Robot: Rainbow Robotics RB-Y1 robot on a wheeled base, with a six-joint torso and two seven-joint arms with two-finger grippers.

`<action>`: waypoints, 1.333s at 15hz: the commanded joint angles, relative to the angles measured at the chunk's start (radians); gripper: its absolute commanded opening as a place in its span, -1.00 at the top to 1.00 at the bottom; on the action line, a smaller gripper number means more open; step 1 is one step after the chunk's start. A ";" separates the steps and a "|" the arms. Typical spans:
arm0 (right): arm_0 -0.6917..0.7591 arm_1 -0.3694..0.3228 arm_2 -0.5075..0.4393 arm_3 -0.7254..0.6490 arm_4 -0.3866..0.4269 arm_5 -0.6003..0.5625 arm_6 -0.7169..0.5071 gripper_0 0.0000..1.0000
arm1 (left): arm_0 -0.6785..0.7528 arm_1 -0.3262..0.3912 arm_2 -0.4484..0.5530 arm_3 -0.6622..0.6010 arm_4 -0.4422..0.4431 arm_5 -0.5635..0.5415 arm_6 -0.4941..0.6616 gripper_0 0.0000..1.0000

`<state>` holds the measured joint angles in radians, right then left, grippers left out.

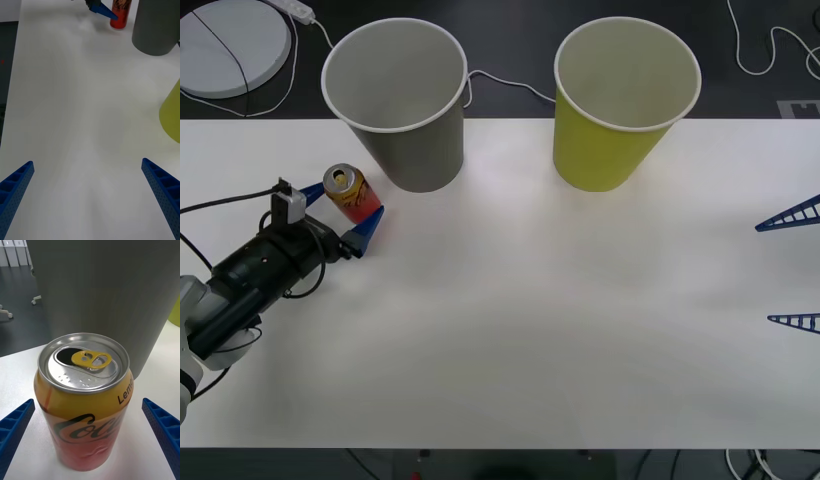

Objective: Put the can into the green bin and the plastic bottle into the gray bin

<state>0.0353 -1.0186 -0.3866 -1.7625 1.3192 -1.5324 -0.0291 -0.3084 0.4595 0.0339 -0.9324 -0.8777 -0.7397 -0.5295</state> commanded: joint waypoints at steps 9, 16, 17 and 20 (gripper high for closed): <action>0.000 0.000 0.000 0.000 0.000 0.000 0.000 -1.00 | -0.034 -0.009 -0.020 0.000 -0.037 0.039 0.016 -1.00; 0.000 0.000 0.000 0.000 0.000 0.000 0.000 -1.00 | -0.034 -0.009 -0.023 0.000 -0.035 0.039 0.017 1.00; 0.000 0.000 0.000 0.000 0.000 0.000 0.000 -1.00 | -0.034 -0.009 -0.023 0.000 -0.035 0.039 0.017 1.00; 0.000 0.000 0.000 0.000 0.000 0.000 0.000 -1.00 | -0.032 -0.005 -0.022 0.000 -0.040 0.023 0.017 1.00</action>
<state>0.0353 -1.0186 -0.3866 -1.7625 1.3192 -1.5324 -0.0291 -0.3418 0.4519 0.0111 -0.9325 -0.9166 -0.7096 -0.5125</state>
